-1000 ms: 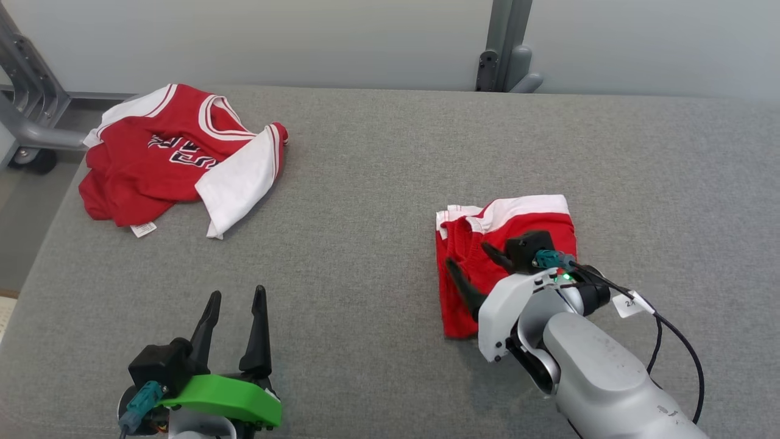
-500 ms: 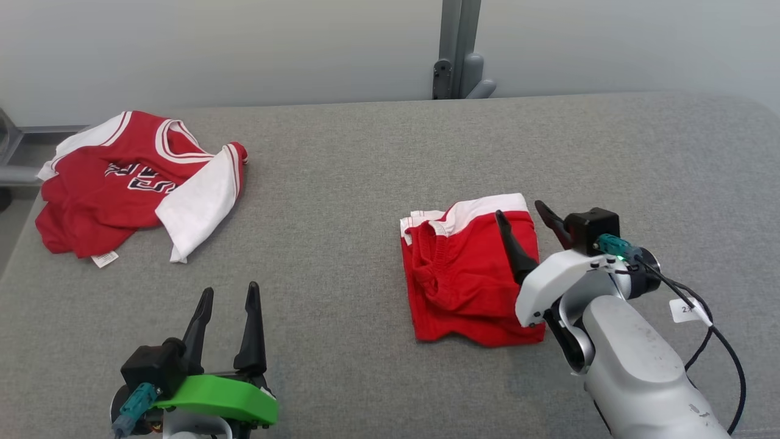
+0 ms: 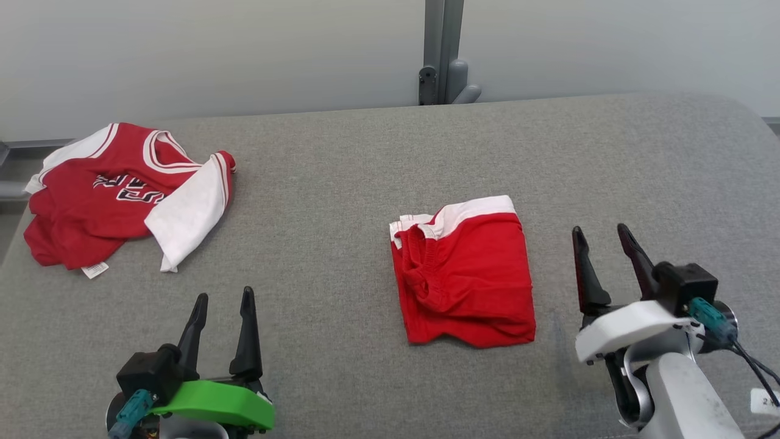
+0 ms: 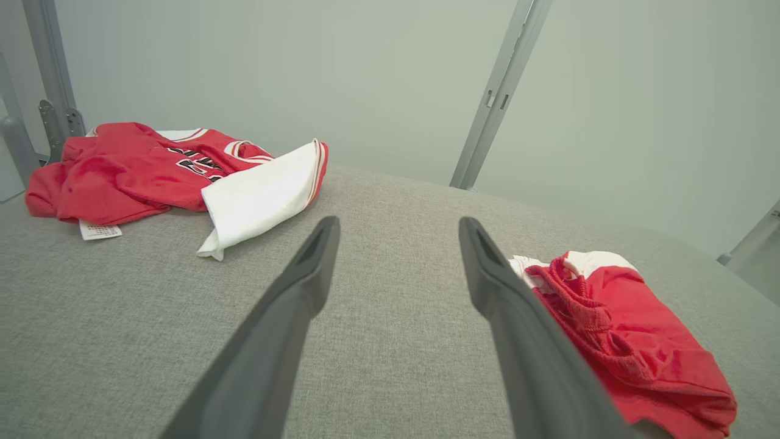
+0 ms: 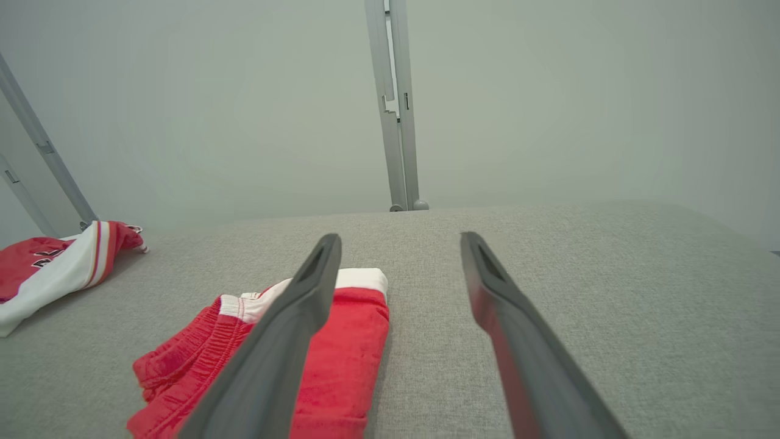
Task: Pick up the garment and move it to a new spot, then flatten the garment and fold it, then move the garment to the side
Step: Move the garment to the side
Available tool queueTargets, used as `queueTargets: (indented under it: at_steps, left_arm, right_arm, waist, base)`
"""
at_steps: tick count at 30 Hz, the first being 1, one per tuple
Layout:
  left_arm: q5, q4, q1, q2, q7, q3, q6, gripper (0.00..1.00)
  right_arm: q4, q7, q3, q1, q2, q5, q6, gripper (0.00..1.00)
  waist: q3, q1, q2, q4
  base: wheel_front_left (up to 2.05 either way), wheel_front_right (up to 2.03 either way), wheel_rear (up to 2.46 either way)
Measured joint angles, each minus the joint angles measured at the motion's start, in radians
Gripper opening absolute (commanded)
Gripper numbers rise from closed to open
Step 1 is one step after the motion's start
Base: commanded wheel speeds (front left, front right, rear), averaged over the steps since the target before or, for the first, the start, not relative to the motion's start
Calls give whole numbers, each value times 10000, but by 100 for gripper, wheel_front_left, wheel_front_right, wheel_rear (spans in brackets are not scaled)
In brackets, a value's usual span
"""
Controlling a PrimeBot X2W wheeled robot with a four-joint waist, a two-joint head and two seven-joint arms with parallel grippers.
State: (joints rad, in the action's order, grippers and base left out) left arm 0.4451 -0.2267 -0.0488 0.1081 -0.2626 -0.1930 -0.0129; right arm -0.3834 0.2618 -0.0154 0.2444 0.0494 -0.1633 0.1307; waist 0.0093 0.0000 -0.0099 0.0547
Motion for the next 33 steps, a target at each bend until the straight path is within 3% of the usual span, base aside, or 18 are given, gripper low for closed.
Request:
queueTargets:
  at_steps: [7, 14, 25, 33]
  left_arm:
    - [17, -23, 198, -2, 0, 151, 13, 100]
    - [10, -77, 282, -12, 0, 132, 0, 100]
    - [-33, -105, 287, -40, 0, 23, 0, 100]
    - [-113, -50, 284, -38, 0, 0, 15, 100]
  right_arm:
    - [1360, 10, 280, -1339, 0, -462, 2, 100]
    - [1787, 10, 259, -1708, 0, -489, 0, 100]
    - [1546, -405, 441, -1403, 0, -194, 2, 100]
    - [454, -1427, 794, -373, 13, -31, 0, 100]
  waist:
    - [-77, 0, 0, 69]
    - [-155, 0, 0, 74]
    - [-177, 0, 0, 325]
    - [-43, 0, 0, 707]
  base:
    - [0, 0, 0]
    - [0, 0, 0]
    - [0, 0, 0]
    - [0, 0, 0]
